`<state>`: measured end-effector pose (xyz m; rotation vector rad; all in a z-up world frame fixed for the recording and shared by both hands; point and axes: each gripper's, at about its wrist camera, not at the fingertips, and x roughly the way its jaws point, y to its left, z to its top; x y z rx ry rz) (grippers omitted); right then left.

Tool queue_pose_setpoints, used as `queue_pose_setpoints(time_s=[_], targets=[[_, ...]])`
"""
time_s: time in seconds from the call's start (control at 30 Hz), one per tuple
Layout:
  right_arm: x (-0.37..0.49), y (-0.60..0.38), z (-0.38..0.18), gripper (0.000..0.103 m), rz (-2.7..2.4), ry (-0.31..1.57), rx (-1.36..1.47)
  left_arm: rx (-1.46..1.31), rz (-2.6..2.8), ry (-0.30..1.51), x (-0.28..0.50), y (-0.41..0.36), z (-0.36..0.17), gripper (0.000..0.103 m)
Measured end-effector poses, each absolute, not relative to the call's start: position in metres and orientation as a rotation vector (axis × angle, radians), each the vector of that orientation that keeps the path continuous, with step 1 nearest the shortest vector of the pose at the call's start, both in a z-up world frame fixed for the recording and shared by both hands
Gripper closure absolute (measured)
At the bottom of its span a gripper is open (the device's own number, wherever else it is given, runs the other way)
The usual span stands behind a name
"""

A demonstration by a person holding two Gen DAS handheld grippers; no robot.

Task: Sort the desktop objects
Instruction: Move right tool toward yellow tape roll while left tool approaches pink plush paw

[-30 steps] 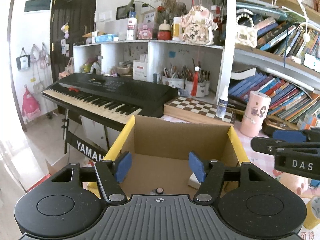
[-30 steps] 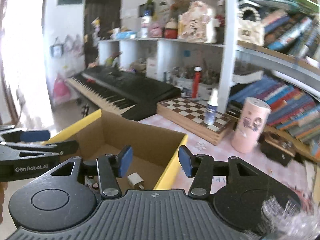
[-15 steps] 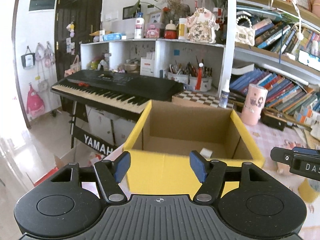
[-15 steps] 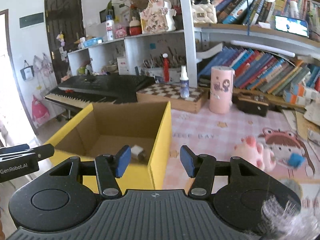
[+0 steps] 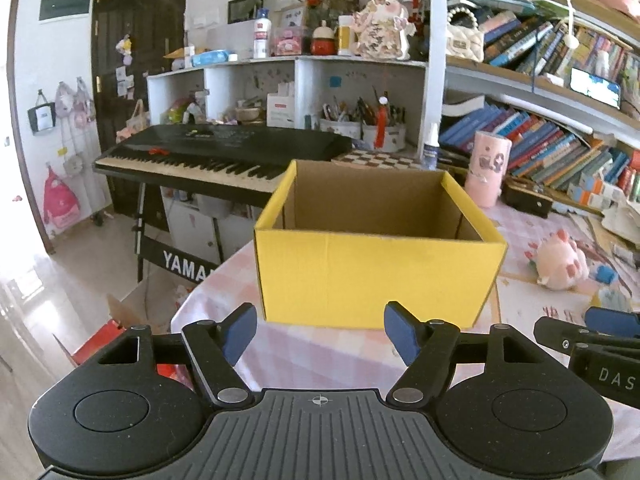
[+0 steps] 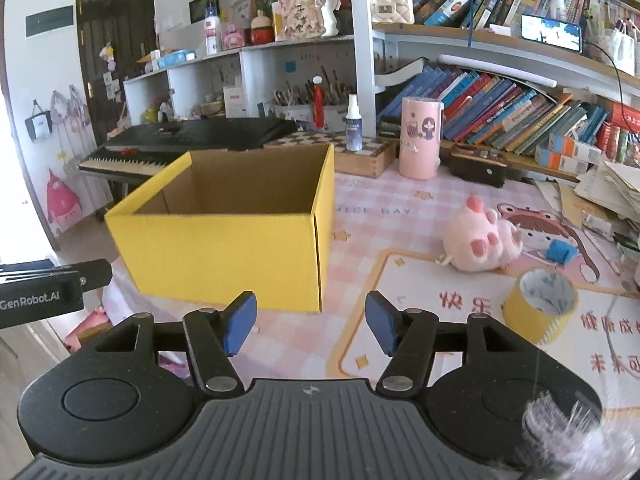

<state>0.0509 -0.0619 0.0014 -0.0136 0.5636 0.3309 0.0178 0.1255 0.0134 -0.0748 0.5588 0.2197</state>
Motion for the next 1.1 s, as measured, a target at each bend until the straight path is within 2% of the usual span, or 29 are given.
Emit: queue_pose_setpoints(time_s=[0.27, 0.4, 1.1], targets=[[0.026, -0.066, -0.011, 0.041, 0.309, 0.584, -0.038, -0.042, 0.176, 0.588, 0.002, 0.113, 0.005, 0.026], [0.015, -0.068, -0.015, 0.036, 0.303, 0.598, -0.039, -0.035, 0.165, 0.608, -0.004, 0.109, 0.000, 0.025], [-0.017, -0.118, -0.027, 0.031, 0.131, 0.661, -0.013, -0.018, -0.008, 0.657, -0.004, 0.056, -0.016, 0.025]])
